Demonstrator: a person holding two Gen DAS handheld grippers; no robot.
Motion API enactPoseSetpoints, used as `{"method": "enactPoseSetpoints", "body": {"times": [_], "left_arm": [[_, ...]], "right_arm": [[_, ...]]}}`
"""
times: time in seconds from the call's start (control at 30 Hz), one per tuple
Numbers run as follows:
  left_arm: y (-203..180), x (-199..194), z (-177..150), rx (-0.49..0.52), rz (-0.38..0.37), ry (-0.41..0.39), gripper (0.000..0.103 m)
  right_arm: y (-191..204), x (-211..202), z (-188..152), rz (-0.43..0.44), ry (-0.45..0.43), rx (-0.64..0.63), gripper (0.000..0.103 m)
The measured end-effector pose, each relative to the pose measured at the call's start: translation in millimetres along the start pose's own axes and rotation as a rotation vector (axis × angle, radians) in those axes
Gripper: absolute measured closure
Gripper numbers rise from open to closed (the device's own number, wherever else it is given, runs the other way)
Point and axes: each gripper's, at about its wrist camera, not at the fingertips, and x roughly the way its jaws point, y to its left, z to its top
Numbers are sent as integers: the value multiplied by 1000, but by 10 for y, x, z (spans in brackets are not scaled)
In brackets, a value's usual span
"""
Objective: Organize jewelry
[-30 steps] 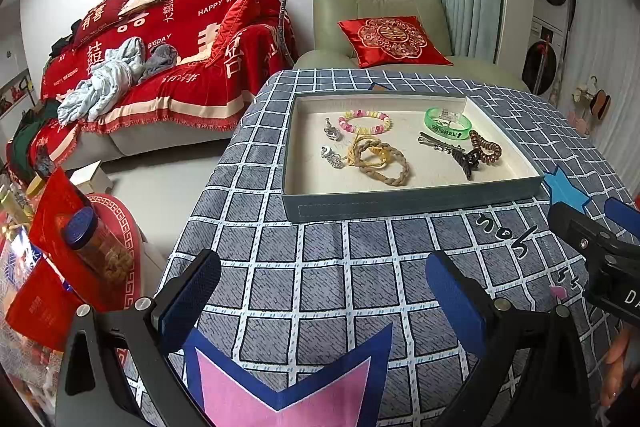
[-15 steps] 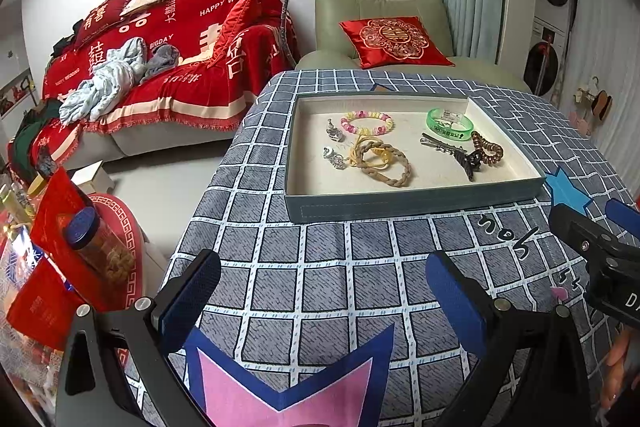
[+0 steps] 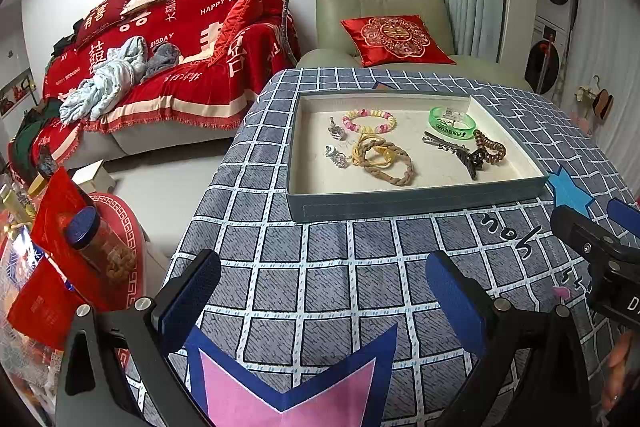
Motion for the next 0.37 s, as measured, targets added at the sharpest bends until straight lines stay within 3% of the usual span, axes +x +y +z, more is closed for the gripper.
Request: {"method": "enactPoseSetpoints", "body": {"times": [0.37], "left_arm": [[24, 25, 12, -4, -15, 6, 0]], "right_arm": [[-2, 1, 0, 1, 2, 3, 0]]}}
